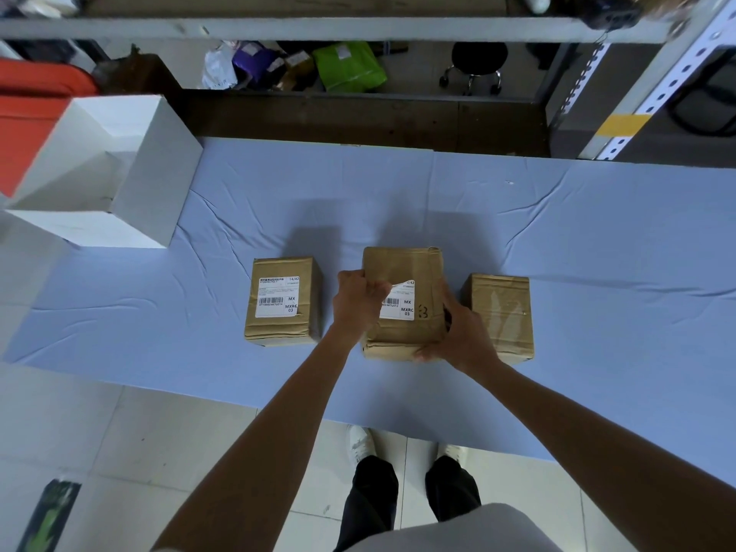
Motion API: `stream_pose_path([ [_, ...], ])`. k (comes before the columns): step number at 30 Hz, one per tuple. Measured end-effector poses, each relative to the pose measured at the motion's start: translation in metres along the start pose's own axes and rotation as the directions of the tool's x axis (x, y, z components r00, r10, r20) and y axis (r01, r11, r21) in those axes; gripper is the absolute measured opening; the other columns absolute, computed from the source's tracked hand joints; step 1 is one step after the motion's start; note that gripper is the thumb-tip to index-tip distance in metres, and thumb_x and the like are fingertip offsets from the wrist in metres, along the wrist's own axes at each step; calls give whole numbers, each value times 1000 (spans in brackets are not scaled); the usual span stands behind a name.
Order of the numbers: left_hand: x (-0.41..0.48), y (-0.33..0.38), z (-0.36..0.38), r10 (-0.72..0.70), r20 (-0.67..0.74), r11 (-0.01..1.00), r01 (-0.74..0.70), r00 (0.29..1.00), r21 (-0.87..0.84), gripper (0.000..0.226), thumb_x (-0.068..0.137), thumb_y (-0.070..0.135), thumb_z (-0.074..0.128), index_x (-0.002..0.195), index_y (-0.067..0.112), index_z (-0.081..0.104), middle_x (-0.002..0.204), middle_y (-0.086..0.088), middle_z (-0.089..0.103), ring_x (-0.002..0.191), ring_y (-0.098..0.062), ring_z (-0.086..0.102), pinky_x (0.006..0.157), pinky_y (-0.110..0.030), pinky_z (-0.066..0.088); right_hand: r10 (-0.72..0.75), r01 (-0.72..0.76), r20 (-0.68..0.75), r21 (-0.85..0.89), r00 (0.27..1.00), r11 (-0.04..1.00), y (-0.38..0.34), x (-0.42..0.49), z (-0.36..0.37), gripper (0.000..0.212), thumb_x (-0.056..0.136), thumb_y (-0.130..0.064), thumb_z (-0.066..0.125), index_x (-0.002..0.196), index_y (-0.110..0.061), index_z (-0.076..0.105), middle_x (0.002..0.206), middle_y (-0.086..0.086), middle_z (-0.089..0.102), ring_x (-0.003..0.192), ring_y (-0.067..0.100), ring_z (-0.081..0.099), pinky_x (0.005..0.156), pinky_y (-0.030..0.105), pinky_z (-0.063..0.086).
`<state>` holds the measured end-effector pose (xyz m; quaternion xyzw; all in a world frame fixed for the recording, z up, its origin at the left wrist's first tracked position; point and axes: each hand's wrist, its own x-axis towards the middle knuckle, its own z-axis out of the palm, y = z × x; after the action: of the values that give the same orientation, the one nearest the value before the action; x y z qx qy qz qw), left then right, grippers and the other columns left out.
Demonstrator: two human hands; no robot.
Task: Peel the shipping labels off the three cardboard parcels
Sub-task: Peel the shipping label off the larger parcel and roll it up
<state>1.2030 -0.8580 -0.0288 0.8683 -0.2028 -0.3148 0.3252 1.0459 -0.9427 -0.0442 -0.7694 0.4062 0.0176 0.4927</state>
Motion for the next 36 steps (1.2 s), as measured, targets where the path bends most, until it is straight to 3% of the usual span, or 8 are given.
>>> stream_pose_path([
  [4,-1,-1,0,-4,-2,999,4,1000,-36,29,88,29,60,91,1,65,104,-17,66,89,-29,68,73,-39,53,-7,6,-8,-23,1000,1000,-1,0,0,136,44,-13,94,153,-29,14,114,2,67,107,20,59,86,24,48],
  [10,-3,1,0,-11,-34,997,8,999,-71,30,82,33,70,98,7,70,104,-10,69,94,-25,68,86,-44,55,0,0,-6,-33,1000,999,-2,0,0,134,48,-13,93,154,-29,11,115,0,67,108,20,60,85,23,47],
  [15,-2,1,3,-26,-57,1000,26,998,-15,31,87,37,65,101,10,66,111,-8,65,94,-21,67,68,-24,48,-3,2,-16,-47,1000,999,-3,0,2,137,48,-15,93,155,-28,8,114,0,67,107,19,60,85,26,49],
  [21,-4,1,1,-26,-42,998,23,999,-53,31,87,35,65,100,7,67,103,-9,68,91,-25,68,83,-43,56,-7,6,-8,-54,1000,998,-4,1,1,139,46,-13,93,154,-27,8,115,0,66,107,20,59,91,33,52],
  [28,-3,1,-2,-11,2,1000,11,1000,-28,35,85,36,66,102,6,66,108,-12,65,93,-26,67,86,-45,55,6,-6,-2,-47,1000,999,-4,1,0,138,43,-14,94,153,-29,13,104,-8,62,96,10,53,81,21,45],
  [34,-7,1,-4,-8,19,995,10,1000,-100,26,85,30,67,98,7,68,95,-8,72,88,-24,69,77,-38,56,3,-3,4,-41,1000,999,-6,1,0,137,44,-12,94,153,-27,13,114,1,65,106,20,59,88,29,51],
  [36,-7,2,-5,-16,28,994,19,999,-106,26,83,29,68,98,8,68,95,-7,72,88,-23,69,81,-41,57,8,-7,5,-49,1000,999,-7,1,-1,138,45,-11,93,154,-28,10,115,1,65,107,20,59,88,28,51],
])
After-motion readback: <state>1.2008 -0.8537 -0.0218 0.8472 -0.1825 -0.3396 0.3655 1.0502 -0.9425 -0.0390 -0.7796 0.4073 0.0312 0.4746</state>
